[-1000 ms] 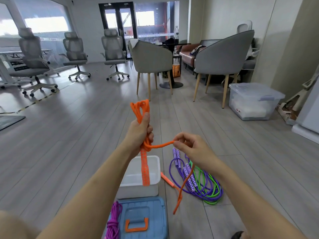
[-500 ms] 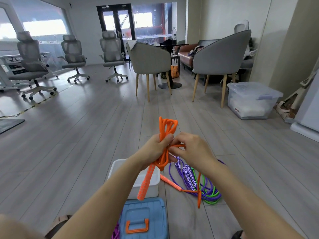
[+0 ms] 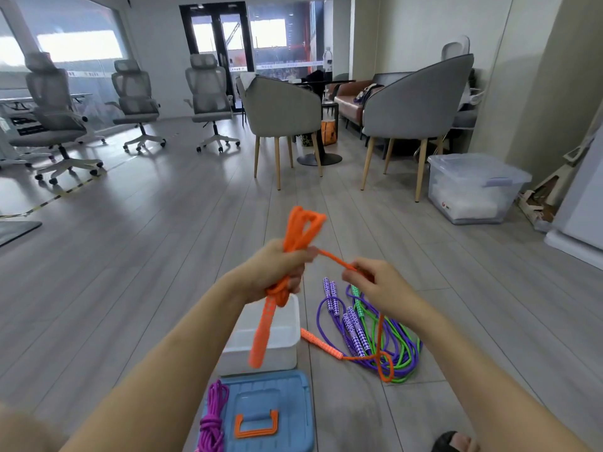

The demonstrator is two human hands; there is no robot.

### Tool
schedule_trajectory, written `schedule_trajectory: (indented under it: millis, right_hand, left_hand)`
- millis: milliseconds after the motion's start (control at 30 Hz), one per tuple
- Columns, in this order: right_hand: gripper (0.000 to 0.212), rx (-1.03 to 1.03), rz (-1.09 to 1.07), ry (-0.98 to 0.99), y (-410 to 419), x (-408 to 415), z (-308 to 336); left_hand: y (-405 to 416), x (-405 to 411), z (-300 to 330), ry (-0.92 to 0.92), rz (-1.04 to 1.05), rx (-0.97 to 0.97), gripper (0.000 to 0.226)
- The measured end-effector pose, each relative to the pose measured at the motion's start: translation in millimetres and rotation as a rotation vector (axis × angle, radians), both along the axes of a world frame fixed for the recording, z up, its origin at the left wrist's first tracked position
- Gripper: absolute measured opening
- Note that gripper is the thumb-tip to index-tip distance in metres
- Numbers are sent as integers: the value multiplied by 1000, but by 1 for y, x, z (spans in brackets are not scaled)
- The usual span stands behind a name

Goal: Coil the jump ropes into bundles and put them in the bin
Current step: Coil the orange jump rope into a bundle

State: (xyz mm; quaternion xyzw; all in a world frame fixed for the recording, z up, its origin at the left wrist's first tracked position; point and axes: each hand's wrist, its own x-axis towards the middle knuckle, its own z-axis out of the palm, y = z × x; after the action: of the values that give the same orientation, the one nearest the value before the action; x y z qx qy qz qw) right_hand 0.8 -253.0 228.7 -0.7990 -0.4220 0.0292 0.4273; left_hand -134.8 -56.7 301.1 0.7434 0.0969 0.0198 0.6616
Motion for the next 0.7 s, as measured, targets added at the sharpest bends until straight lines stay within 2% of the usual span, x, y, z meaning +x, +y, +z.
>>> schedule_trajectory:
  millis: [133,233,300,400,467,533,633,700]
  right_hand:
    - [27,25,-66,234,-7,4,-24]
    - [27,374,-12,621,-3,-5,-11]
    - [27,530,111,741,-1,-15,20]
    - [25,664,323,763,-4,-26,68]
    - [25,713,388,769,-8,-26,82]
    - [23,620,345,748,-9,-21,78]
    - [15,314,132,569,-6,-13,53]
    - [11,293,91,552,-4,-11,42]
  left_hand:
    - [17,3,26,-285,240,-329,22]
    - [31,-1,38,-311,240,-276,23]
    - [32,-1,35,-295,224,-189,25]
    - [27,0,27,-286,199,-163,28]
    - [25,0,25,-272,181,-157,29]
    - [23,-1,23,-264,172,-166,29]
    - [19,-2,21,-249,152,-168,29]
    - [13,-1,19,-223,122,-126,29]
